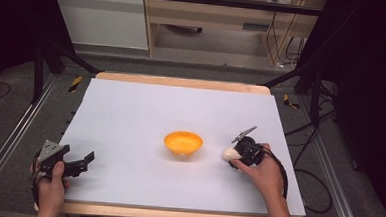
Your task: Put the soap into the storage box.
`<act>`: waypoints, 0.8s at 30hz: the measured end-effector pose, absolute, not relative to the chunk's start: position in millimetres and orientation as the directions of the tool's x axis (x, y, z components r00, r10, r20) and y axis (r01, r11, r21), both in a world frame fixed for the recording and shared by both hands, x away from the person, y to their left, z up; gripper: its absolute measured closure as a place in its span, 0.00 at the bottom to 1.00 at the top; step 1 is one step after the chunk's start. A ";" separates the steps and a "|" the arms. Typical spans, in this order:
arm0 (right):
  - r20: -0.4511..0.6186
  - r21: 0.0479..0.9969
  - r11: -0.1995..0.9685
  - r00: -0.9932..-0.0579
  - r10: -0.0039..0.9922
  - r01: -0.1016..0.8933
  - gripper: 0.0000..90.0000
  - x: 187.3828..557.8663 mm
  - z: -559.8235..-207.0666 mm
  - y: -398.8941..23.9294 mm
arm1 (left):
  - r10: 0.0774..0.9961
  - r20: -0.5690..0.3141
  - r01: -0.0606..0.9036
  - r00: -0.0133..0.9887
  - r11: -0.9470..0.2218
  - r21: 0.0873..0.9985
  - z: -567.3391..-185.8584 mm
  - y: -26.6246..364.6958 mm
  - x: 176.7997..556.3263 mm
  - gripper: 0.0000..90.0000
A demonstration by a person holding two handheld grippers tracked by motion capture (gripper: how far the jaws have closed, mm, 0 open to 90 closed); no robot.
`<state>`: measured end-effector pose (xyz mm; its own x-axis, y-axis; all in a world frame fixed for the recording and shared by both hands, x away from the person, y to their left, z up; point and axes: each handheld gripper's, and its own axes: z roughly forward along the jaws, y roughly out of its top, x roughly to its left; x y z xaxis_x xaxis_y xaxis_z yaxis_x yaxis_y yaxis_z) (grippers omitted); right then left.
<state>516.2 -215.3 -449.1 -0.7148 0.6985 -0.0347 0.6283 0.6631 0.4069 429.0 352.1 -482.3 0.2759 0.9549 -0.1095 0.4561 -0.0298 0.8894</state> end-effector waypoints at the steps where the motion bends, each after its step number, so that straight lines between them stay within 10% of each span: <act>1: -0.029 0.409 0.660 -0.714 0.700 0.630 0.54 516.1 -447.1 -214.5 | 0.955 -0.109 0.456 0.275 -0.030 0.890 -482.3 352.1 428.9 0.01; 24: -0.057 0.439 0.742 -0.808 0.586 0.507 0.54 526.6 -412.8 -186.4 | 0.955 -0.112 0.456 0.276 -0.027 0.889 -482.3 352.6 429.0 0.01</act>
